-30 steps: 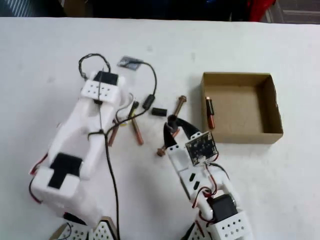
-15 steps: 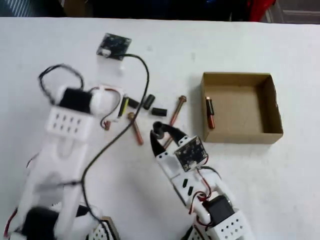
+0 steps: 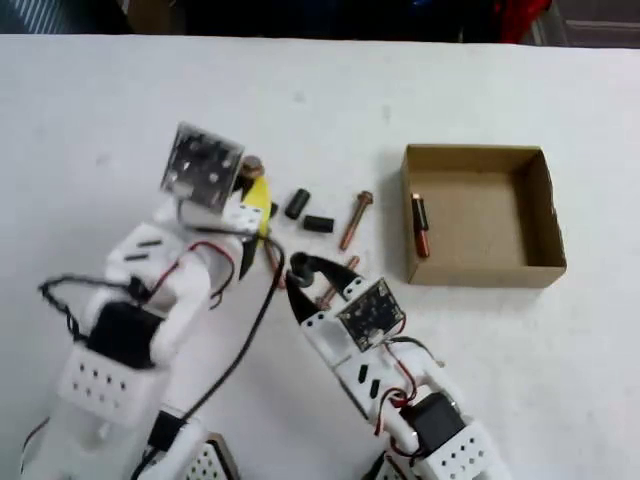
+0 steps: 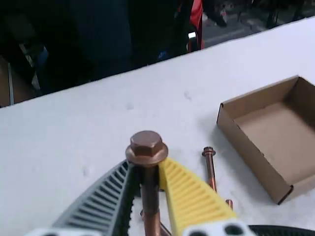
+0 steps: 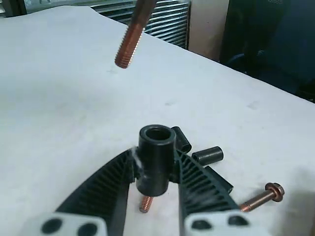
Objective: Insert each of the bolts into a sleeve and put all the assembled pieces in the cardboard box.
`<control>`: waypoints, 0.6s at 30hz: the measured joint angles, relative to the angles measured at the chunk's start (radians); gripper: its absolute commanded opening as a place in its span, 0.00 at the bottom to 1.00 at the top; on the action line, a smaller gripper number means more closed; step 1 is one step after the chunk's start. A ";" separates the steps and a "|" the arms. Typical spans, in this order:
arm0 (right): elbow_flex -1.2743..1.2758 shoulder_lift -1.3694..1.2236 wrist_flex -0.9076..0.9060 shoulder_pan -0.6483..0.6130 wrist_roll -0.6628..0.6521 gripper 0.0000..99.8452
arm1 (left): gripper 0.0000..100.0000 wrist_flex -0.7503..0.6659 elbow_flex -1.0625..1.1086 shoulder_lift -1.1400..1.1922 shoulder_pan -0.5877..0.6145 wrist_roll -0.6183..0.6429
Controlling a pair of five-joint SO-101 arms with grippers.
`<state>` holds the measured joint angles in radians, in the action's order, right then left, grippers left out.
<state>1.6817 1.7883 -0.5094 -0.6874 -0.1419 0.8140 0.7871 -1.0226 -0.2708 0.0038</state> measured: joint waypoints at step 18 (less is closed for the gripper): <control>0.000 0.000 0.060 -0.006 0.002 0.02 | 0.02 -0.192 0.292 -0.330 -0.141 0.184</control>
<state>1.6817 1.7883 -0.4496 -0.6935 -0.1404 0.6222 1.0787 -1.3525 -0.4120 0.1880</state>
